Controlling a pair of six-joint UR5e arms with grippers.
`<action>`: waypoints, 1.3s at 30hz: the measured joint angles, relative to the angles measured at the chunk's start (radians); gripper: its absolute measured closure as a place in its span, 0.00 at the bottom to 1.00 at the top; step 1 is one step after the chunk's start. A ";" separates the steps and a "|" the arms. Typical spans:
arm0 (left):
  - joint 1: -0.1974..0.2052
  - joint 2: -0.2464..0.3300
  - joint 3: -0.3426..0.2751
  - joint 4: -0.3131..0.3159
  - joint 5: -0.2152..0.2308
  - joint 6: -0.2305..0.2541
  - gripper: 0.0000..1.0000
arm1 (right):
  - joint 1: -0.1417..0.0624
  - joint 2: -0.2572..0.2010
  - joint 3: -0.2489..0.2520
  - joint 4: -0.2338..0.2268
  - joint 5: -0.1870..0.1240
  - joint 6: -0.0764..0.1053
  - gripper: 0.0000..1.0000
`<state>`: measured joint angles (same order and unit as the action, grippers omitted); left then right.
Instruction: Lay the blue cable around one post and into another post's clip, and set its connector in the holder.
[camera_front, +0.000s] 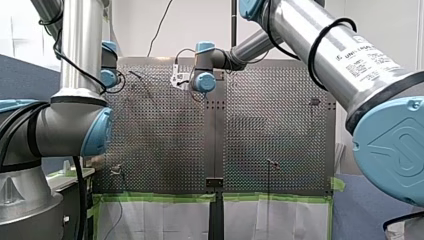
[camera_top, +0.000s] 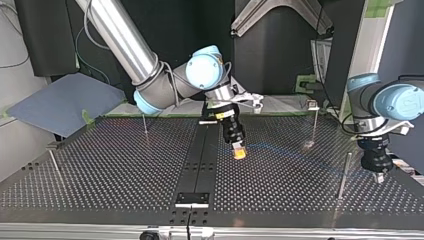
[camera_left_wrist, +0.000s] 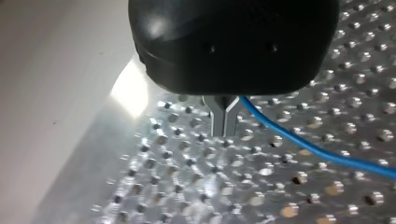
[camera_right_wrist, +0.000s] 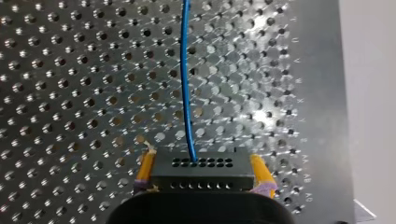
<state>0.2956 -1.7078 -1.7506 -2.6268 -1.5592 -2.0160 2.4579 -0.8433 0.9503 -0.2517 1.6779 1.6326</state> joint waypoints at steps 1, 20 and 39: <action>-0.003 -0.007 0.000 -0.002 0.001 0.002 1.00 | -0.001 0.001 0.000 0.008 0.003 0.000 1.00; -0.030 -0.058 -0.002 -0.032 -0.003 0.034 1.00 | -0.024 0.009 0.127 -0.020 0.052 0.002 1.00; -0.046 -0.058 -0.075 0.098 0.024 -0.051 1.00 | -0.033 0.011 0.223 -0.043 0.058 0.007 1.00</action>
<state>0.2492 -1.7661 -1.8252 -2.5292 -1.5354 -2.0667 2.4250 -0.8323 1.1732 -0.2949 1.7358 1.6392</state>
